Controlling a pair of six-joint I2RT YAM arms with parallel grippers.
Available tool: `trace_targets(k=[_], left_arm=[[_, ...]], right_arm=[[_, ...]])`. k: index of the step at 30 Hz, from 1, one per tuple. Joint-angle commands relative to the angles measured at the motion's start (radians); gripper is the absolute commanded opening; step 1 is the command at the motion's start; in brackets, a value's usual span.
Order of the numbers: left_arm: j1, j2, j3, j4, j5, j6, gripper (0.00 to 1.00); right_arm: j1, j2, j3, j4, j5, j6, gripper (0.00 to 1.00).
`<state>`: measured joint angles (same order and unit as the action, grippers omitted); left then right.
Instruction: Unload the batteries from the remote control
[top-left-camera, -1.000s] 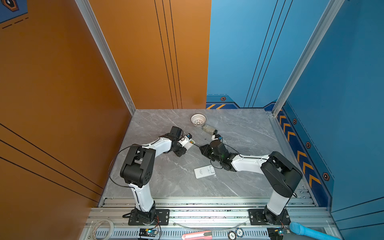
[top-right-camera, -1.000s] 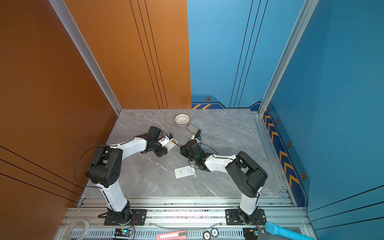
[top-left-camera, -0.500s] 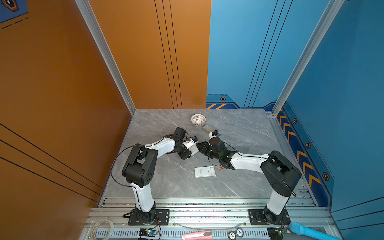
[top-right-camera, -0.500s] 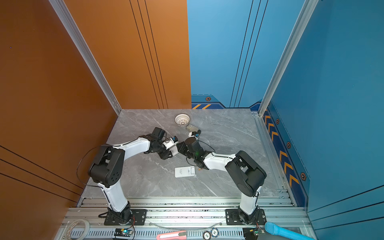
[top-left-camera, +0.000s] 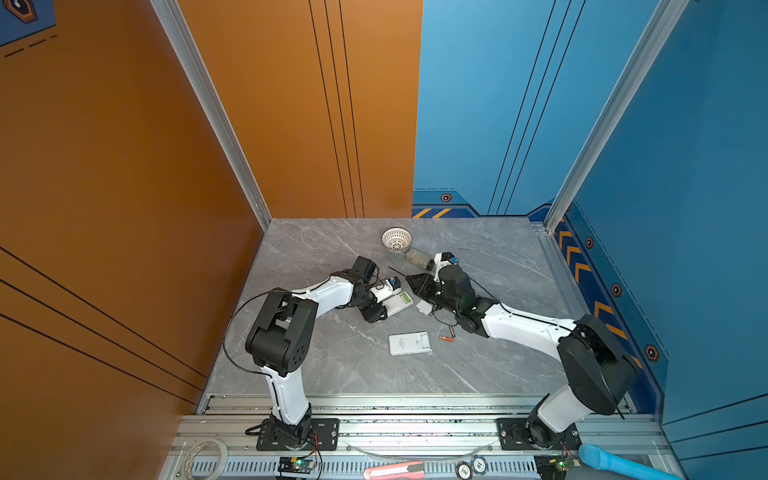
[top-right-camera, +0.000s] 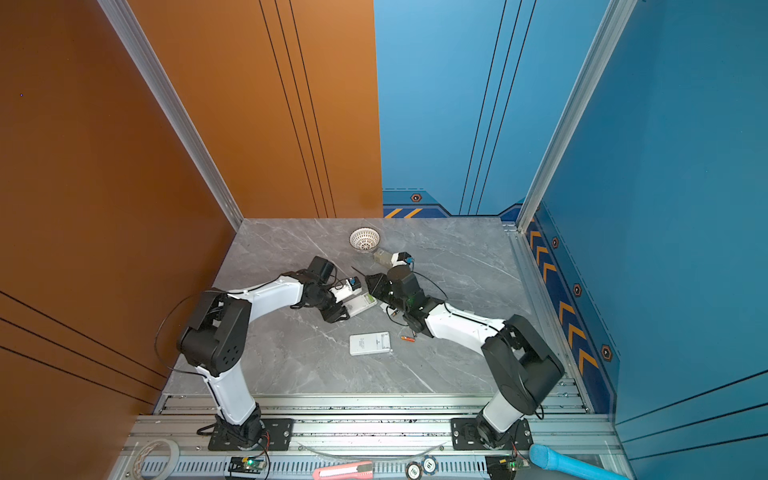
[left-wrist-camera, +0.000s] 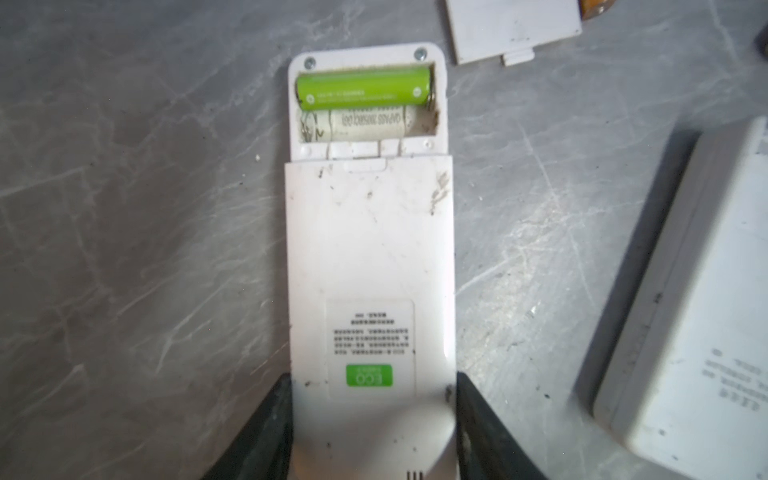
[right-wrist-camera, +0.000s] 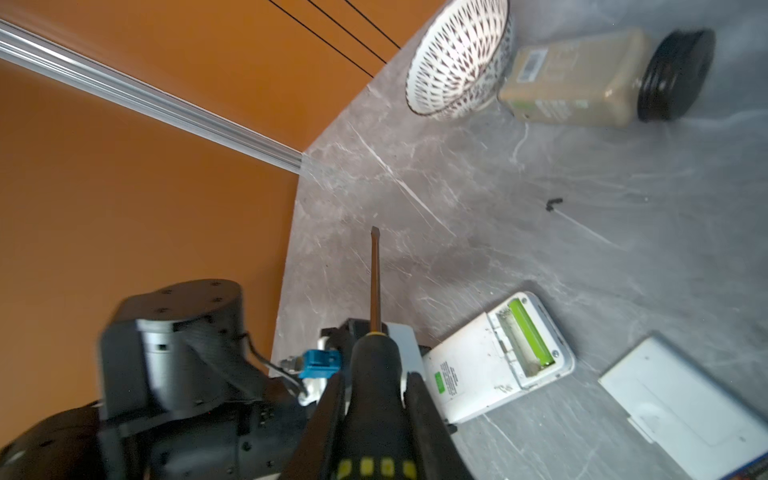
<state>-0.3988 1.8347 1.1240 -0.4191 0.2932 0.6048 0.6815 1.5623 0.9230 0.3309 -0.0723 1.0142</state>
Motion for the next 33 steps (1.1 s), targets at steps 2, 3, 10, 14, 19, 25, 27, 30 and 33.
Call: trace_targets(k=[2, 3, 10, 14, 19, 25, 27, 30, 33], left_arm=[[-0.010, -0.023, -0.048, -0.121, 0.037, 0.007, 0.26], [-0.008, -0.026, -0.052, -0.125, 0.034, -0.002, 0.29], [-0.001, -0.103, -0.082, -0.177, 0.038, -0.134, 0.98], [-0.018, -0.147, -0.076, -0.192, 0.126, -0.214, 0.98], [-0.079, -0.120, 0.010, -0.220, 0.179, -0.311, 0.98], [-0.047, -0.096, 0.121, -0.219, 0.276, -0.488, 0.98], [-0.042, -0.109, 0.142, -0.240, 0.165, -0.523, 0.98], [-0.025, -0.100, 0.193, -0.316, 0.057, -0.600, 0.98], [-0.048, -0.078, 0.197, -0.392, -0.025, -0.590, 0.98]], right_arm=[[-0.032, -0.092, 0.013, -0.184, 0.059, -0.057, 0.00], [-0.037, -0.109, 0.020, -0.234, 0.066, -0.068, 0.00], [-0.066, -0.203, 0.045, -0.472, 0.124, -0.080, 0.00], [-0.079, -0.246, 0.025, -0.481, 0.136, -0.075, 0.00], [-0.079, -0.283, -0.002, -0.475, 0.157, -0.068, 0.00], [-0.069, -0.329, -0.024, -0.497, 0.199, -0.065, 0.00], [-0.065, -0.340, -0.025, -0.513, 0.209, -0.068, 0.00], [-0.061, -0.351, -0.027, -0.526, 0.216, -0.072, 0.00], [-0.061, -0.336, -0.021, -0.531, 0.204, -0.083, 0.00]])
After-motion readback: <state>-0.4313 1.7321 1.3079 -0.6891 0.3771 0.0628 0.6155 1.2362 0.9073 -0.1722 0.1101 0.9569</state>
